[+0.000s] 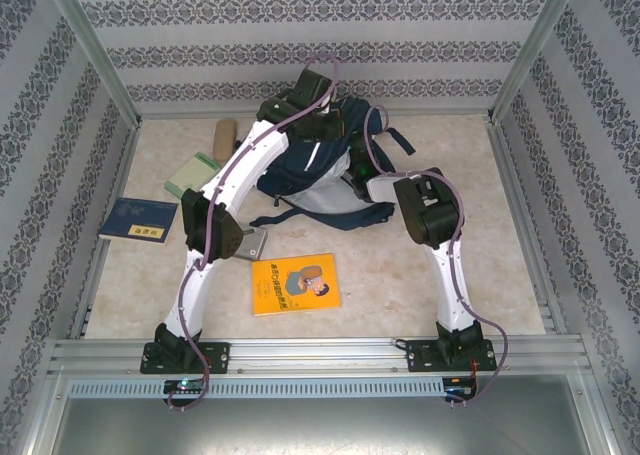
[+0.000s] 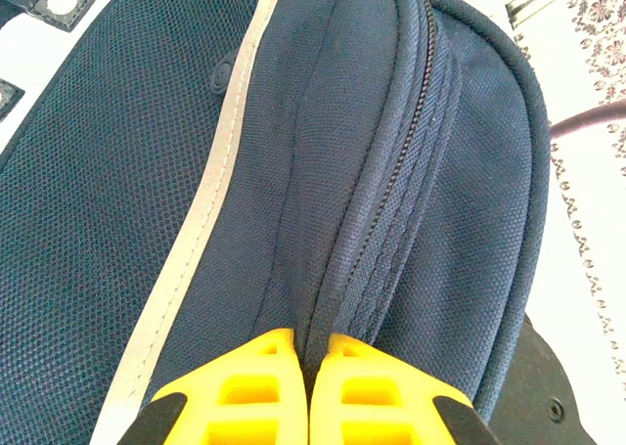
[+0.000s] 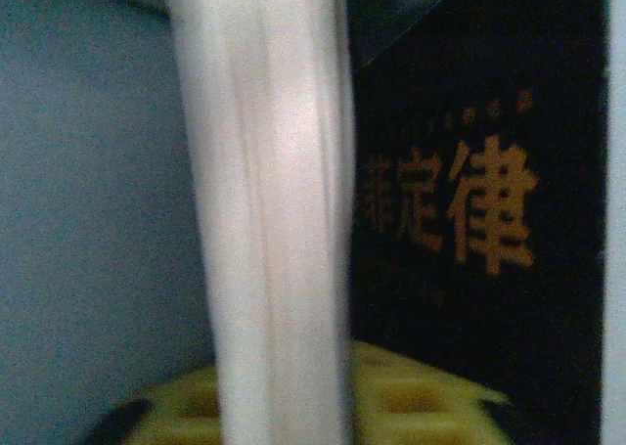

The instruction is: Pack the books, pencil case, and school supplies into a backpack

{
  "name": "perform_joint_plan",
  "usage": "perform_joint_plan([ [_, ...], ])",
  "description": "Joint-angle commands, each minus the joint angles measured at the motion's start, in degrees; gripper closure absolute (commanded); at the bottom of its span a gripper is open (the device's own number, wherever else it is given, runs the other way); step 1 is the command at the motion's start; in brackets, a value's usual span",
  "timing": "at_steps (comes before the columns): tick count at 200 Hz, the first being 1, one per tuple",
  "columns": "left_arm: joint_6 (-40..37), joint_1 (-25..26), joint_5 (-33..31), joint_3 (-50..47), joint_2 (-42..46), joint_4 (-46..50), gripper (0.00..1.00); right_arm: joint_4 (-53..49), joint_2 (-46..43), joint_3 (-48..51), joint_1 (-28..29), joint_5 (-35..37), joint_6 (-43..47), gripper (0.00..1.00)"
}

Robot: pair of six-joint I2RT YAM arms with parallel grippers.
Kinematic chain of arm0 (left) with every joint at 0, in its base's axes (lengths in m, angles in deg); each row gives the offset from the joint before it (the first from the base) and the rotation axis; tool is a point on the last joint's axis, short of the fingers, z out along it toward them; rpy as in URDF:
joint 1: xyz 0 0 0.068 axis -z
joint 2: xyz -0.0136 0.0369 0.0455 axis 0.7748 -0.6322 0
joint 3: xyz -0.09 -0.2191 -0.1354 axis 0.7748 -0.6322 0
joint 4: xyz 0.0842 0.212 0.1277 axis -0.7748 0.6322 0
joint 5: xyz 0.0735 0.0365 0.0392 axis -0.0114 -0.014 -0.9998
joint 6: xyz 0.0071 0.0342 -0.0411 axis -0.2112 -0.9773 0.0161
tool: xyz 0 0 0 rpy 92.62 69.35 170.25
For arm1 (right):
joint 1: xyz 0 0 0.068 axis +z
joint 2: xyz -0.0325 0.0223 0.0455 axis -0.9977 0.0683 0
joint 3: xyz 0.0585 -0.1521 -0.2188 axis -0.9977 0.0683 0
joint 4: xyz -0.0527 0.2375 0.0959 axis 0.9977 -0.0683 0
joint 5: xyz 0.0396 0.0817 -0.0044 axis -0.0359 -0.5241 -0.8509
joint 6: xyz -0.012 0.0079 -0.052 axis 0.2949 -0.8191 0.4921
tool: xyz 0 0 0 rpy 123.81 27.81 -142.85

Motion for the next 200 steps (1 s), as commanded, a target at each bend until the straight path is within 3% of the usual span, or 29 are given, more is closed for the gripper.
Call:
perform_joint_plan([
  [1, 1.02, 0.49, 2.74, 2.82, 4.80, -5.34, 1.00, -0.02, 0.64, -2.25, 0.66, -0.64, -0.09, 0.60],
  [5, 0.92, 0.49, 2.61, 2.94, 4.71, -5.25, 1.00, -0.05, 0.25, -1.73, 0.64, -0.83, -0.01, 0.57],
  [14, 0.62, 0.42, 2.44, 2.96, 4.59, -5.07, 1.00, 0.02, -1.04, -0.06, 0.46, -1.14, 0.65, 0.37],
  [41, -0.05, 0.16, 2.12, 2.95, 4.06, -4.54, 1.00, -0.20, -6.24, 5.80, -0.86, -2.83, 3.10, 0.34],
  [93, -0.15, -0.57, 1.90, 3.01, 2.24, -4.25, 1.00, -3.07, -15.77, 16.89, -3.82, -4.68, 6.41, 0.35],
  [135, 0.83, -0.57, 3.56, 2.95, 1.77, -4.84, 1.00, -4.05, -15.74, 18.15, -4.39, -7.54, 6.11, 0.49],
  [200, 0.39, -0.56, 3.57, 2.95, 1.99, -3.66, 1.00, -10.65, -19.44, 21.03, -4.28, -9.12, 10.48, 0.55],
])
